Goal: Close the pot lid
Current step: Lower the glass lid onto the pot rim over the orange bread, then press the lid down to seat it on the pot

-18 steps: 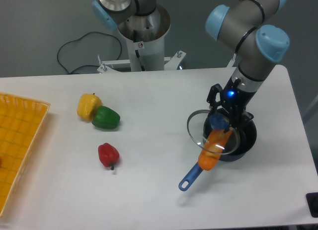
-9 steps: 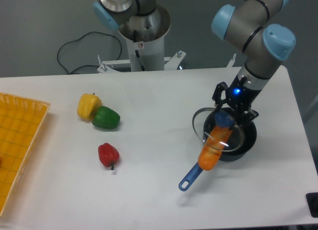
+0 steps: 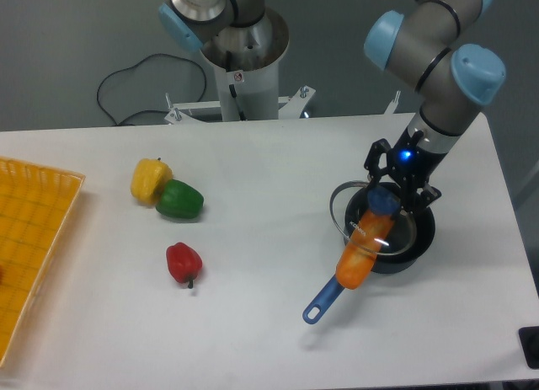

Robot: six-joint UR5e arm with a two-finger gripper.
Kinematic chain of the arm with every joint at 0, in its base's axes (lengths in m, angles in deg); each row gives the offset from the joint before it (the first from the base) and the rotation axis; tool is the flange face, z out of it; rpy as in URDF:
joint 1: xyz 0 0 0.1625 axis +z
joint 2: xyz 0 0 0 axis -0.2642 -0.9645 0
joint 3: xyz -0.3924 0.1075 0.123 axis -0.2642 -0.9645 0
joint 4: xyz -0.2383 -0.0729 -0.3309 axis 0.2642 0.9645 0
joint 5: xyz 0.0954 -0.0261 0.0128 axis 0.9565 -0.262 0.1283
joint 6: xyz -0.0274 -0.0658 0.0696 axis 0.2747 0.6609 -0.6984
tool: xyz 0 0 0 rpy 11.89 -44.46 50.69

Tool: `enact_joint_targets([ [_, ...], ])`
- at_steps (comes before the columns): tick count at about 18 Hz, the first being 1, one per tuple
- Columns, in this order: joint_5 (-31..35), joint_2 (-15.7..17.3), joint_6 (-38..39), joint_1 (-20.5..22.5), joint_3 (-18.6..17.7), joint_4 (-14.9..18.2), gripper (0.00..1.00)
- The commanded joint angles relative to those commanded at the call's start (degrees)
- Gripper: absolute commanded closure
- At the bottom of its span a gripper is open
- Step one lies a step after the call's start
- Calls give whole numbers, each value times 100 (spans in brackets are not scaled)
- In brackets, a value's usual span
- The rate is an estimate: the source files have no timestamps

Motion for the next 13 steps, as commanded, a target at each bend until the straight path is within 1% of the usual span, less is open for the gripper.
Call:
enact_joint_targets([
  [5, 0, -44, -194, 88, -18, 0, 62],
  [13, 0, -61, -115, 80, -27, 0, 63],
])
